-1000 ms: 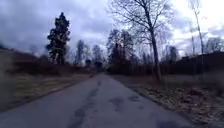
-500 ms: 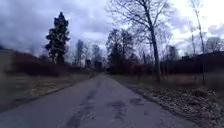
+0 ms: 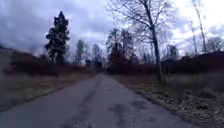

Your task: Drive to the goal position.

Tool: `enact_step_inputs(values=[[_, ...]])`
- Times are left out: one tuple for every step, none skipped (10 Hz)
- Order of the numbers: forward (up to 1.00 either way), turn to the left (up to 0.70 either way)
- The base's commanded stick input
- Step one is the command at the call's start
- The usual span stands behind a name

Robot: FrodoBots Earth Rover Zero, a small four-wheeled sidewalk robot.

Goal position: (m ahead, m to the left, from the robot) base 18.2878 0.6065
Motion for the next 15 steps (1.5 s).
enact_step_inputs(values=[[0.5, 0.0], [0.5, 0.0], [0.5, 0.0], [0.5, 0.0], [0.5, 0.0], [0.5, 0.0], [0.5, 0.0], [0.5, 0.0], [0.5, 0.0], [0.5, 0.0], [0.5, 0.0], [0.5, 0.0], [0.5, 0.0], [0.5, 0.0], [0.5, 0.0]])
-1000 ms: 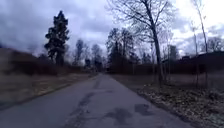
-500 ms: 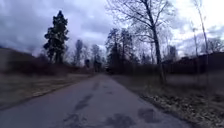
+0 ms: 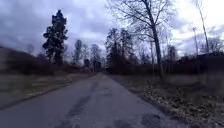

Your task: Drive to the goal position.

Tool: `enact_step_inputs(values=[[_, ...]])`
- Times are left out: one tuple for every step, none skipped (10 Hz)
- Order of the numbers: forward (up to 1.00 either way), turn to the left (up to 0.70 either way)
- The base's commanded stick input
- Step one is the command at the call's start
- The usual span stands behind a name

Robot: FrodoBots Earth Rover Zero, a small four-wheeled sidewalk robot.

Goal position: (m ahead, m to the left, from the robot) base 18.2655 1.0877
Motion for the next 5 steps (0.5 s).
enact_step_inputs(values=[[0.5, 0.0], [0.5, 0.0], [0.5, 0.0], [0.5, 0.0], [0.5, 0.0]])
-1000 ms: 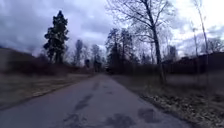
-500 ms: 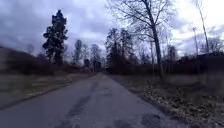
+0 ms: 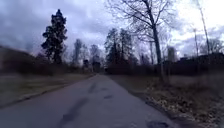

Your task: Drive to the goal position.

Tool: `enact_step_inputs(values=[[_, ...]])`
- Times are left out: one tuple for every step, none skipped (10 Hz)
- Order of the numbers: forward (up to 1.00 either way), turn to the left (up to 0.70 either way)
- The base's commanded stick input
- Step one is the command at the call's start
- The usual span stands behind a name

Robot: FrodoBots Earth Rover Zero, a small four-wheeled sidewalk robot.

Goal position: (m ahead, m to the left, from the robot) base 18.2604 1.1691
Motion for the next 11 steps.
enact_step_inputs(values=[[0.5, 0.0], [0.5, 0.0], [0.5, 0.0], [0.5, 0.0], [0.5, 0.0], [0.5, 0.0], [0.5, 0.0], [0.5, 0.0], [0.5, 0.0], [0.5, 0.0], [0.5, 0.0]])
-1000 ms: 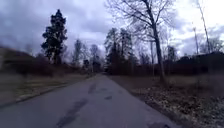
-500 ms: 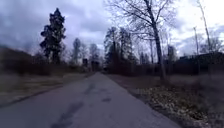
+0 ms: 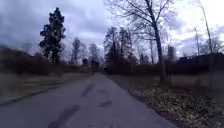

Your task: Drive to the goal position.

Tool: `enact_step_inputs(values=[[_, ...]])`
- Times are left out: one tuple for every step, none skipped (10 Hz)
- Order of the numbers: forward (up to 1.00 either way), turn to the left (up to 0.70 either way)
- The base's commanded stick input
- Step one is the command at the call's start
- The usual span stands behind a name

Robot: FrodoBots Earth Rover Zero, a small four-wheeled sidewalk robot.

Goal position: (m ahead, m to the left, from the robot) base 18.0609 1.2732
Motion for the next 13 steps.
enact_step_inputs(values=[[0.5, 0.0], [0.5, 0.0], [0.5, 0.0], [0.5, 0.0], [0.5, 0.0], [0.5, 0.0], [0.5, 0.0], [0.5, 0.0], [0.5, 0.0], [0.5, 0.0], [0.5, 0.0], [0.5, 0.0], [0.5, 0.0]])
